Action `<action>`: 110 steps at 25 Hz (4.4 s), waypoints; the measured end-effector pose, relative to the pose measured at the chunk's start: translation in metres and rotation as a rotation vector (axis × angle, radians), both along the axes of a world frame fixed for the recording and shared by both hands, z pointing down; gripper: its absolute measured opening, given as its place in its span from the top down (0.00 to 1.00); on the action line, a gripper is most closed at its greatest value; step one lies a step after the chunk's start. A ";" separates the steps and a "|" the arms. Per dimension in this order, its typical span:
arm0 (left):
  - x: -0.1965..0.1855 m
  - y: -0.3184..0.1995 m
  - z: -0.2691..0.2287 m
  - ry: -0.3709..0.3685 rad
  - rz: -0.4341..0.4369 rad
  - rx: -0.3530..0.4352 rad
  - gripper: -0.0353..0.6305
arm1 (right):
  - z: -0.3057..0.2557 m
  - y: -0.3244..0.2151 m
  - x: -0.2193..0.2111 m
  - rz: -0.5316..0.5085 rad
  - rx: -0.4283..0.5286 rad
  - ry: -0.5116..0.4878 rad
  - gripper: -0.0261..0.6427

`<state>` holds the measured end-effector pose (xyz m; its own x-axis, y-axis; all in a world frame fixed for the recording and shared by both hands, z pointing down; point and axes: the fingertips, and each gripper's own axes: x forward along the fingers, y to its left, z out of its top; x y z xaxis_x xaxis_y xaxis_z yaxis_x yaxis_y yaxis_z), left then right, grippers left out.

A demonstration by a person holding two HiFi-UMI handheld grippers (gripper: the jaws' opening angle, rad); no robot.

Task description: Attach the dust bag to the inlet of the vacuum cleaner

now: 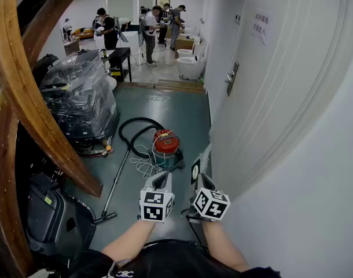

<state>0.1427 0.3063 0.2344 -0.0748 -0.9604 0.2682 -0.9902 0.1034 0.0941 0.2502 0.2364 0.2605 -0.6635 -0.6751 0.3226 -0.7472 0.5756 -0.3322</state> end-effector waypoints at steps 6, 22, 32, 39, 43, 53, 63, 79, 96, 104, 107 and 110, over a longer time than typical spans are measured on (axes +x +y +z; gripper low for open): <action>0.000 -0.006 -0.002 0.003 0.001 0.005 0.95 | 0.000 -0.002 -0.001 -0.006 0.004 0.012 0.94; -0.015 0.006 0.000 0.010 -0.002 0.009 0.95 | 0.000 0.010 -0.022 -0.035 0.012 0.003 0.94; -0.050 0.028 0.011 0.029 -0.015 0.010 0.95 | 0.013 0.023 -0.051 -0.033 -0.003 0.034 0.94; -0.075 0.050 0.039 0.053 -0.015 -0.028 0.95 | 0.027 0.033 -0.070 -0.018 -0.015 0.046 0.94; -0.089 0.050 0.040 0.057 -0.024 -0.023 0.95 | 0.032 0.028 -0.082 -0.027 -0.030 0.034 0.94; -0.132 0.004 0.044 0.031 -0.034 -0.021 0.95 | 0.036 -0.024 -0.119 -0.014 0.009 0.032 0.94; -0.180 -0.089 0.056 0.031 -0.028 -0.050 0.95 | 0.049 -0.126 -0.164 0.002 0.000 0.051 0.94; -0.249 -0.294 0.055 0.067 -0.012 -0.077 0.95 | 0.051 -0.318 -0.228 -0.006 -0.039 0.092 0.94; -0.269 -0.427 0.066 0.076 0.008 -0.129 0.95 | 0.065 -0.457 -0.243 0.025 -0.091 0.095 0.94; -0.274 -0.460 0.077 0.085 0.003 -0.166 0.95 | 0.071 -0.481 -0.245 0.021 -0.123 0.088 0.94; -0.272 -0.468 0.080 0.094 0.019 -0.174 0.95 | 0.076 -0.484 -0.241 0.035 -0.132 0.091 0.94; -0.265 -0.472 0.085 0.089 0.056 -0.193 0.95 | 0.080 -0.482 -0.234 0.057 -0.140 0.097 0.94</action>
<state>-0.1228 -0.1659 0.3196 0.0092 -0.8926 0.4508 -0.9835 0.0733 0.1653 0.0158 -0.2453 0.3409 -0.5868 -0.6546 0.4767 -0.8096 0.4844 -0.3314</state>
